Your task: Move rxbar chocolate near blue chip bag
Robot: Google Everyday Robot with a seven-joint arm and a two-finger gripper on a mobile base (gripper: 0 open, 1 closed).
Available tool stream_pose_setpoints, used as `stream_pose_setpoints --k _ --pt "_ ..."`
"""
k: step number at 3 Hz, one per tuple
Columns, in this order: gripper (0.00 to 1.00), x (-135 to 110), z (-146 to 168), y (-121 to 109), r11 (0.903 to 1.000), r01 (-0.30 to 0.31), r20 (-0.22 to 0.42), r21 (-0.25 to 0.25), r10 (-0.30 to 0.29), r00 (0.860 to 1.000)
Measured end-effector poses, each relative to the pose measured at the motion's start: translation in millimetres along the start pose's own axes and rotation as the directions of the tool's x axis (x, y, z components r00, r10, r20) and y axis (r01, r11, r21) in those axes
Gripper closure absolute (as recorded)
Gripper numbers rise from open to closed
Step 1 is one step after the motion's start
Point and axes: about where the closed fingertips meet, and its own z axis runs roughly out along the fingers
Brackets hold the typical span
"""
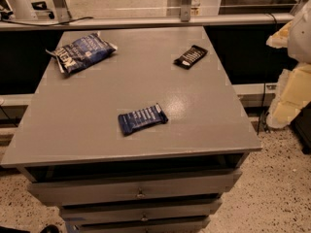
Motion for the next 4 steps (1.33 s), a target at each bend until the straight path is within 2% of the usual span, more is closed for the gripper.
stream_pose_setpoints --k 1,2,3,4 --pt "0.0 0.0 0.0 0.0 1.0 0.0 0.0 0.0 0.0 1.0" --pt "0.0 0.4 -8.6 3.4 0.9996 -0.021 0.033 0.018 0.02 0.999" --pt "0.0 -4.7 -1.3 -0.3 0.9925 -0.116 0.137 0.038 0.11 0.985" --pt "0.0 -29.7 14.6 -37.0 0.9733 -0.219 0.298 0.07 0.189 0.936"
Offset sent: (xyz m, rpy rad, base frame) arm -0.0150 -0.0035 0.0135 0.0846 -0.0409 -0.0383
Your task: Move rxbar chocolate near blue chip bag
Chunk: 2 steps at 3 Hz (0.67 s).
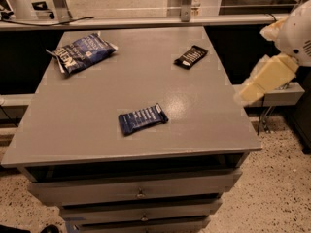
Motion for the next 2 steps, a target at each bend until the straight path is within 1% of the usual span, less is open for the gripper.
stream_pose_setpoints --k 1,2 --pt "0.0 -28.4 39.1 -45.1 0.9948 -0.096 0.145 0.033 0.09 0.985" --pt "0.0 -48.2 98.2 -76.3 0.9832 -0.183 0.228 -0.003 0.179 0.957"
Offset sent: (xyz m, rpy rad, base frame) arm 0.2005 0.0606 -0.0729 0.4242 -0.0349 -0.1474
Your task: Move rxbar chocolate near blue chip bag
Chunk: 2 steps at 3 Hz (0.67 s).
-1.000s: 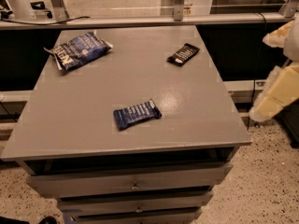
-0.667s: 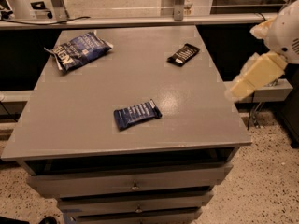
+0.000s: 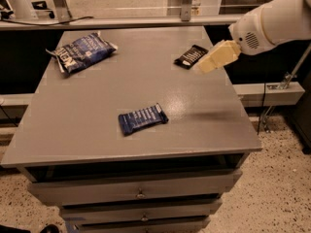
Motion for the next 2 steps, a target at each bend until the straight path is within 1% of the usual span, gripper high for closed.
stream_pose_setpoints --k 1,2 --pt "0.0 5.1 56.9 -14.8 0.9962 -0.082 0.05 -0.03 0.083 0.995" --pt "0.0 14.0 102.0 -29.8 0.9893 -0.141 0.098 -0.038 0.144 0.985"
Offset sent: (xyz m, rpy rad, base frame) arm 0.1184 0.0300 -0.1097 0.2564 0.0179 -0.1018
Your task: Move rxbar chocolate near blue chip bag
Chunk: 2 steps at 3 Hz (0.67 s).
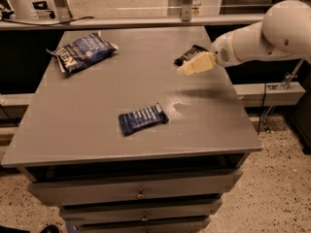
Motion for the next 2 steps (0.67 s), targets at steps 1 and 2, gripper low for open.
stream_pose_setpoints --k 1,2 --pt "0.0 5.6 28.0 -21.5 0.9993 -0.029 0.05 0.022 0.028 0.998" --pt "0.0 7.2 44.6 -47.6 0.9977 -0.036 0.092 0.058 0.03 0.995"
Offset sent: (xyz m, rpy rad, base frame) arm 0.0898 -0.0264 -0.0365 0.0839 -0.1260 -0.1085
